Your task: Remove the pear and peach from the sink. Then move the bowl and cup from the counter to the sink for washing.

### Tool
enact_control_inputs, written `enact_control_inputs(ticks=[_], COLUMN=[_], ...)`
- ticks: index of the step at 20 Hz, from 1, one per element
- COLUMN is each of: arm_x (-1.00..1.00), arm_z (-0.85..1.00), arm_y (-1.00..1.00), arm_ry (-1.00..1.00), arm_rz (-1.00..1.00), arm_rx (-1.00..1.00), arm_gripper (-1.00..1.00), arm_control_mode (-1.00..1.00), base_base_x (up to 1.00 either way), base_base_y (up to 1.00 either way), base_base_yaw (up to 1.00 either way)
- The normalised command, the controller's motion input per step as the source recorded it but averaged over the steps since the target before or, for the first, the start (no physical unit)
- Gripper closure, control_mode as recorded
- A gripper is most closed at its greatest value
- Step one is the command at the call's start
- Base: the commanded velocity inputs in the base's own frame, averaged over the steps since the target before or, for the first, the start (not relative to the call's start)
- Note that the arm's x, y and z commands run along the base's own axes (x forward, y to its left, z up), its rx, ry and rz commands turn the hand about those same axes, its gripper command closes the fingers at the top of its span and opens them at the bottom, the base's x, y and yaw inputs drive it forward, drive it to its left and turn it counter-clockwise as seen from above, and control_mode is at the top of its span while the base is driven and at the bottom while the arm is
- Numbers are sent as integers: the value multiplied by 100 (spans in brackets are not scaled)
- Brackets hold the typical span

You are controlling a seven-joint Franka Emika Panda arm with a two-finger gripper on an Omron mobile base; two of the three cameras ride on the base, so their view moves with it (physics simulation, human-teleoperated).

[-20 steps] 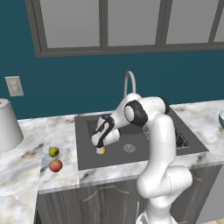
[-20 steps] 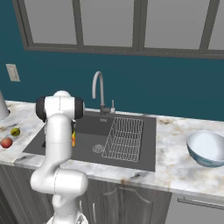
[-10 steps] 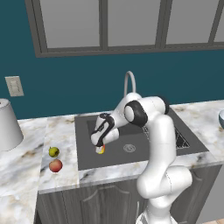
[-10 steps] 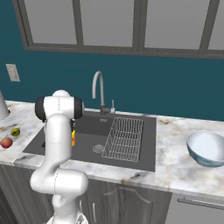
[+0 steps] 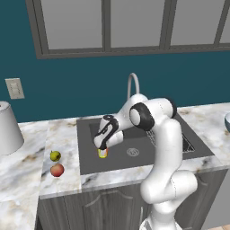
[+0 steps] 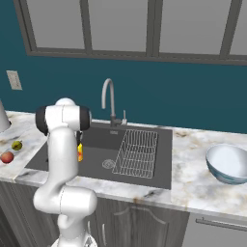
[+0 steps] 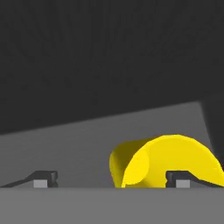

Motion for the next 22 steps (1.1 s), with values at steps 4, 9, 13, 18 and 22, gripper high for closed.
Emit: enact_control_inputs(ticks=[4,9,13,18,22], arm_x=[-12,-16,-17,-17,-18], arm_z=[23,28,31,32,32], arm_y=[-7,-5,-2,-3,-4], arm_ry=[0,0,0,0,0], arm_rz=[1,5,5,5,3], arm_rx=[0,0,0,0,0], arm_gripper=[-100,-100,-100,-100,-100], arm_control_mode=[-100,-100,-100,-100,-100], base_base_x=[0,0,0,0,0], base_base_y=[0,0,0,0,0], base_base_yaw=[0,0,0,0,0])
